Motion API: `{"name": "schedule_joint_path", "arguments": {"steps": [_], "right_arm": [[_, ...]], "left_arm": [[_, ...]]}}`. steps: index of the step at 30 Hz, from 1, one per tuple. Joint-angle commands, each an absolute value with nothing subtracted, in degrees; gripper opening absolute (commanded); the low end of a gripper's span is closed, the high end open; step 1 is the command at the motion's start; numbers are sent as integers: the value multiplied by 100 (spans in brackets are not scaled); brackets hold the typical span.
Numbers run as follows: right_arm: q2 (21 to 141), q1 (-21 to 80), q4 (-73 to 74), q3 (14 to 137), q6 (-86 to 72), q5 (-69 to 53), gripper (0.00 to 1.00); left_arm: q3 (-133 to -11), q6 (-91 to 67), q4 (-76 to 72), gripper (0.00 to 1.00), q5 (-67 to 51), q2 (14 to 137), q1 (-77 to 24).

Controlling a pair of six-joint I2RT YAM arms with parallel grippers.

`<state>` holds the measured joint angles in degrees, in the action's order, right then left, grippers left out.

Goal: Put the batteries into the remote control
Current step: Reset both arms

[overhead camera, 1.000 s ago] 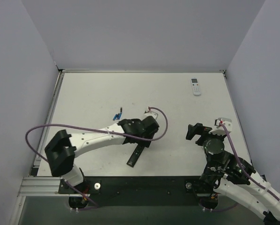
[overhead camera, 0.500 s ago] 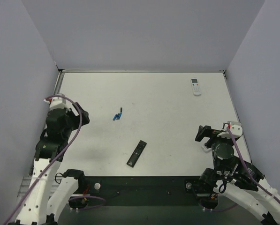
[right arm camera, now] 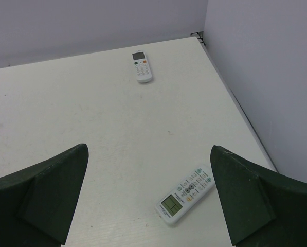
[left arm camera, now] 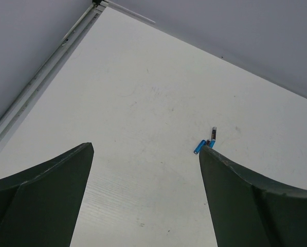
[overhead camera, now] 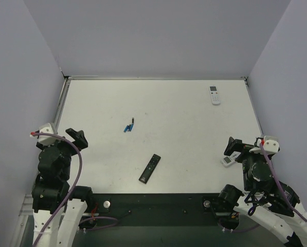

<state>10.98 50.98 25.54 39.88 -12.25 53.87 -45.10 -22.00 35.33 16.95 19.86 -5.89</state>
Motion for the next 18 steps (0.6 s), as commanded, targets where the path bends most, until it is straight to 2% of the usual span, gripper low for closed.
{"name": "schedule_joint_path", "arguments": {"steps": [1, 18], "right_arm": [[1081, 5080, 2487, 4105, -800, 5722, 100], [1248, 5080, 2408, 3981, -800, 5607, 100]], "left_arm": [[-4298, -2267, 3322, 95, 1820, 1881, -624], [-4316, -2364, 3410, 95, 1714, 1810, -633]]}}
